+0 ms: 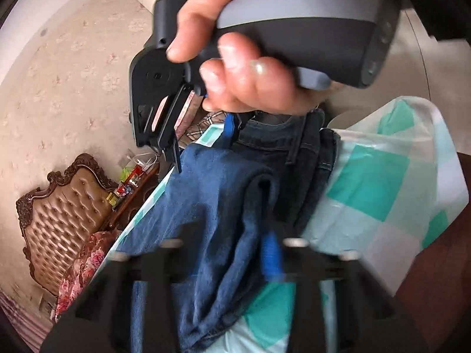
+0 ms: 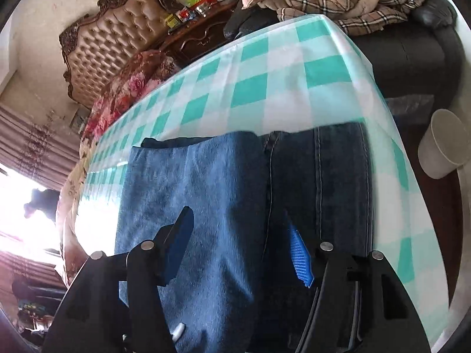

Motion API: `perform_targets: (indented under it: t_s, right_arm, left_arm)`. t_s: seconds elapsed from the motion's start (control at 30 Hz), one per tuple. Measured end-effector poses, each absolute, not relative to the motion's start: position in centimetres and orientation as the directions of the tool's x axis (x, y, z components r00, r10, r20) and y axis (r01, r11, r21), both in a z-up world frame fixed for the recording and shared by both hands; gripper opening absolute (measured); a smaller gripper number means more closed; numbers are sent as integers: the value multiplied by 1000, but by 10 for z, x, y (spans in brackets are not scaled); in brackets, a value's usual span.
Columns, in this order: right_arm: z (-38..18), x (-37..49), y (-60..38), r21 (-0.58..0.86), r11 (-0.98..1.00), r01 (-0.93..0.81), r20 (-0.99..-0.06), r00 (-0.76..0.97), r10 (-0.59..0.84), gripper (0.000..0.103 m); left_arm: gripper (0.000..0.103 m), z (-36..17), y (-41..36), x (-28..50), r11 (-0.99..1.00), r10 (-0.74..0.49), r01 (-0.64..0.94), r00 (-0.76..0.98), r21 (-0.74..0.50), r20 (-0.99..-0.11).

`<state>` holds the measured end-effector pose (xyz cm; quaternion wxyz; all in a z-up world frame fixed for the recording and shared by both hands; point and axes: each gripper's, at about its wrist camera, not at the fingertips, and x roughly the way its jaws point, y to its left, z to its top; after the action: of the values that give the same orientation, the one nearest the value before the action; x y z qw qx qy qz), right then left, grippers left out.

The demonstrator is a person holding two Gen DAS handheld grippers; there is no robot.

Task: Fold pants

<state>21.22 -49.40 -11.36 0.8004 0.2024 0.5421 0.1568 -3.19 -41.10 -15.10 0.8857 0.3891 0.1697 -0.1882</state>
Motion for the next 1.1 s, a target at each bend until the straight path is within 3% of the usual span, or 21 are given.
perform_targets:
  t_s: [0.03, 0.1, 0.2, 0.4, 0.87, 1.0, 1.07, 1.1]
  right_arm:
    - [-115, 216, -493, 465, 885, -32, -826, 345, 446, 38]
    - [-111, 218, -490, 452, 891, -51, -836, 326, 442, 16]
    - [-78, 214, -478, 406, 904, -135, -827, 366, 426, 9]
    - [-29, 211, -490, 393, 900, -188, -782, 446, 435, 9]
    - [-93, 208, -552, 441, 892, -98, -787, 435, 437, 9]
    - [-118, 207, -562, 410, 911, -36, -807, 451, 381, 15]
    - [-120, 204, -563, 399, 917, -22, -799, 481, 360, 19]
    - [-118, 201, -562, 372, 928, -9, -802, 500, 327, 25]
  left_arm:
    - [13, -151, -410, -29, 627, -200, 464, 872, 626, -446]
    - [11, -143, -409, -34, 621, -199, 448, 884, 643, -423]
    - [11, -119, -406, -35, 634, -187, 402, 909, 660, -373]
    - [11, -88, -420, -36, 623, -205, 367, 929, 691, -308]
    - [12, -142, -472, -26, 495, -265, 488, 873, 719, -410]
    - [20, -152, -471, -14, 496, -297, 535, 845, 684, -445]
    - [40, -141, -462, -11, 527, -314, 552, 833, 646, -456]
    - [57, -134, -456, -10, 544, -324, 560, 827, 625, -459]
